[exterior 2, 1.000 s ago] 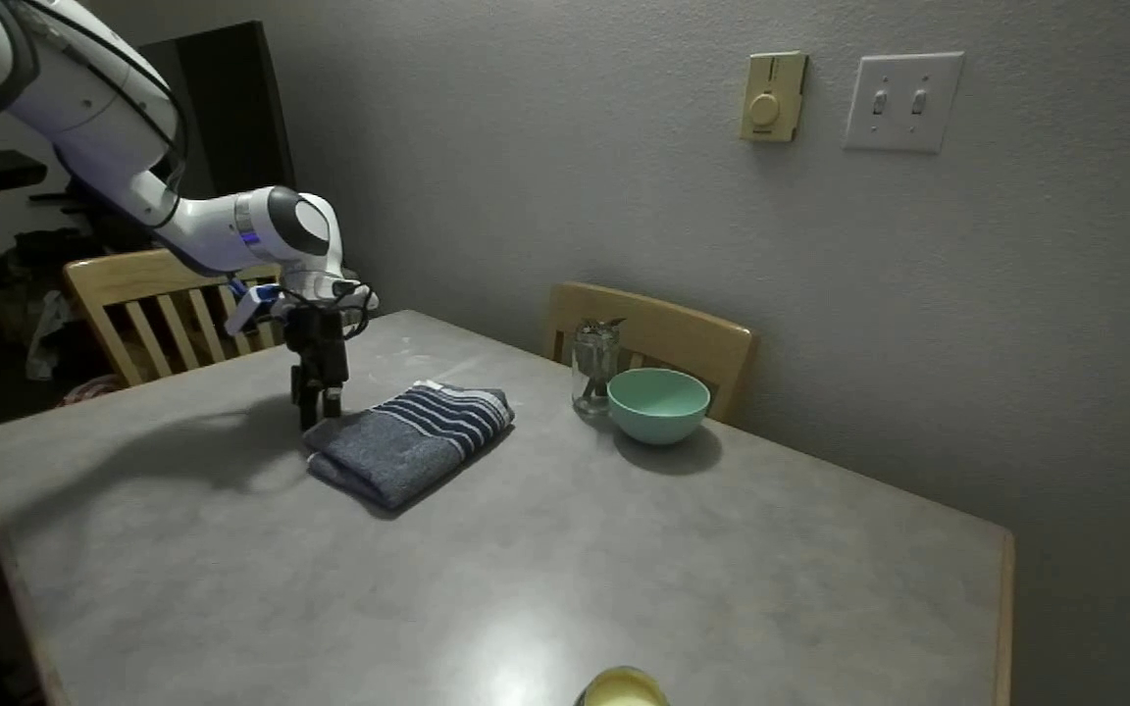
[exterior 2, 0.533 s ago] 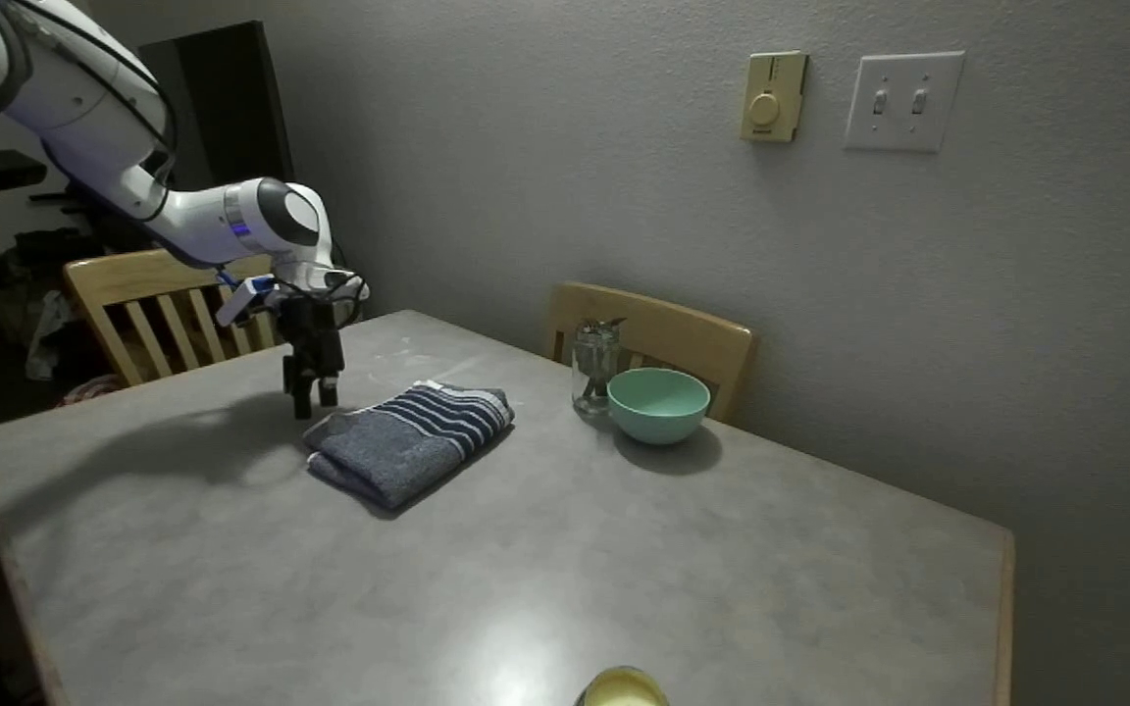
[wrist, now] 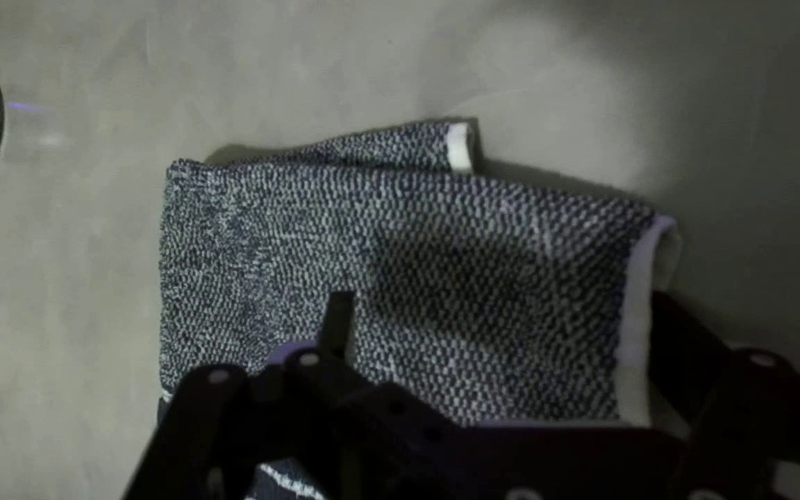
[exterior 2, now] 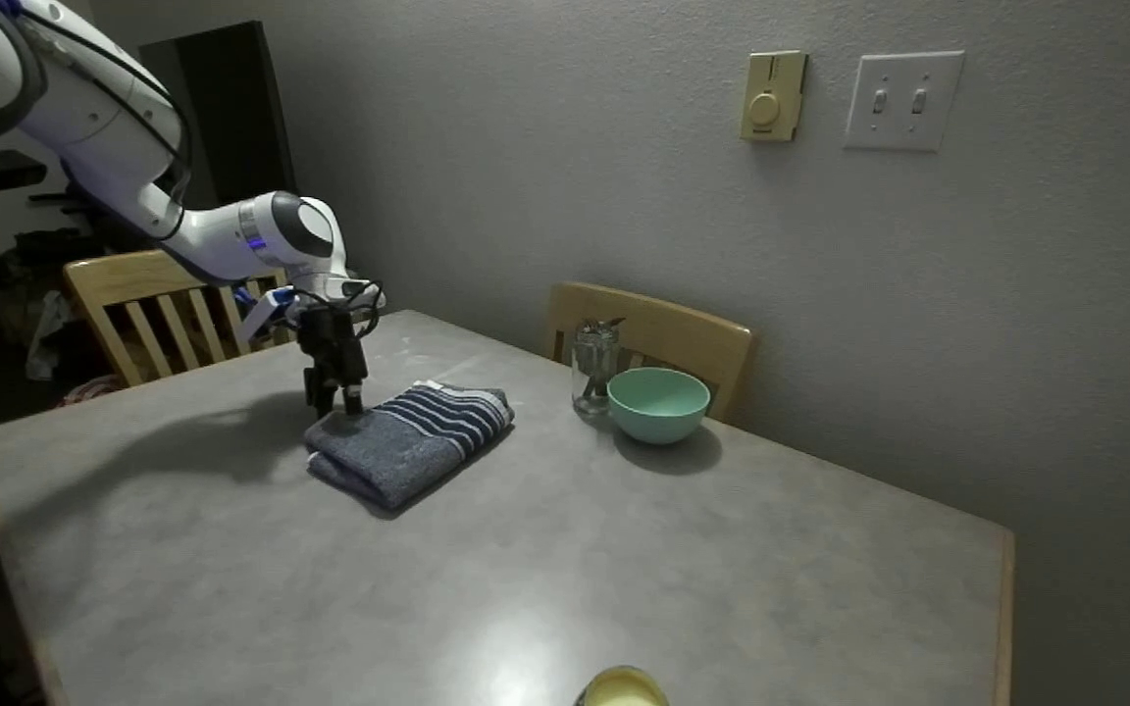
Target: Unfold the towel
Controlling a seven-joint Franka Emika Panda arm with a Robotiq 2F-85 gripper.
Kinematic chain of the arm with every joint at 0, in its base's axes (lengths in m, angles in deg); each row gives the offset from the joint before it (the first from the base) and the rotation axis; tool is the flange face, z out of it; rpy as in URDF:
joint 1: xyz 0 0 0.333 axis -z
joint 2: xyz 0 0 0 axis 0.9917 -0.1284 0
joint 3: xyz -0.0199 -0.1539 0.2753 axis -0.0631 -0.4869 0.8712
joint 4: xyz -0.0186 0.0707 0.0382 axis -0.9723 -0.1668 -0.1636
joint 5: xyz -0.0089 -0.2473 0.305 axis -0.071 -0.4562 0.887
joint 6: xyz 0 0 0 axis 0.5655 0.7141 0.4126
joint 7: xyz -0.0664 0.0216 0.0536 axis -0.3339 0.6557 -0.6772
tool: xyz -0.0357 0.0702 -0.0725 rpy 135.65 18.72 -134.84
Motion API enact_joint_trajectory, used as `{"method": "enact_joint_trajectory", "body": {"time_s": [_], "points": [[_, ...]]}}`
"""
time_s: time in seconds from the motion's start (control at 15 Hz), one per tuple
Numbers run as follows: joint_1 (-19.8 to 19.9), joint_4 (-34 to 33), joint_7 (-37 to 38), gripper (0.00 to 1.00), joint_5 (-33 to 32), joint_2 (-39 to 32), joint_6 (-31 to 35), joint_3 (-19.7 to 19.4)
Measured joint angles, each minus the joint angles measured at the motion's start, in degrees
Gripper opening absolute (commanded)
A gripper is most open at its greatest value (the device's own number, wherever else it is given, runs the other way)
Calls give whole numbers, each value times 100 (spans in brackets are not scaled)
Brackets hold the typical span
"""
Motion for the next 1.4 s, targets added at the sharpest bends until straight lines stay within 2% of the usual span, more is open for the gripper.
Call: {"method": "enact_joint_trajectory", "body": {"time_s": [0.47,0.53,0.6,1.2,1.33,1.4], "points": [[11,-142,-14,100,-207,-105,-10,-181],[14,-142,-14,75,-243,-116,-10,-226],[23,-142,-14,74,-256,-126,-10,-253],[16,-204,-14,10,-250,-196,-9,-152],[15,-250,-21,0,-242,-238,-9,-124],[17,-260,-27,0,-227,-247,-9,-108]]}}
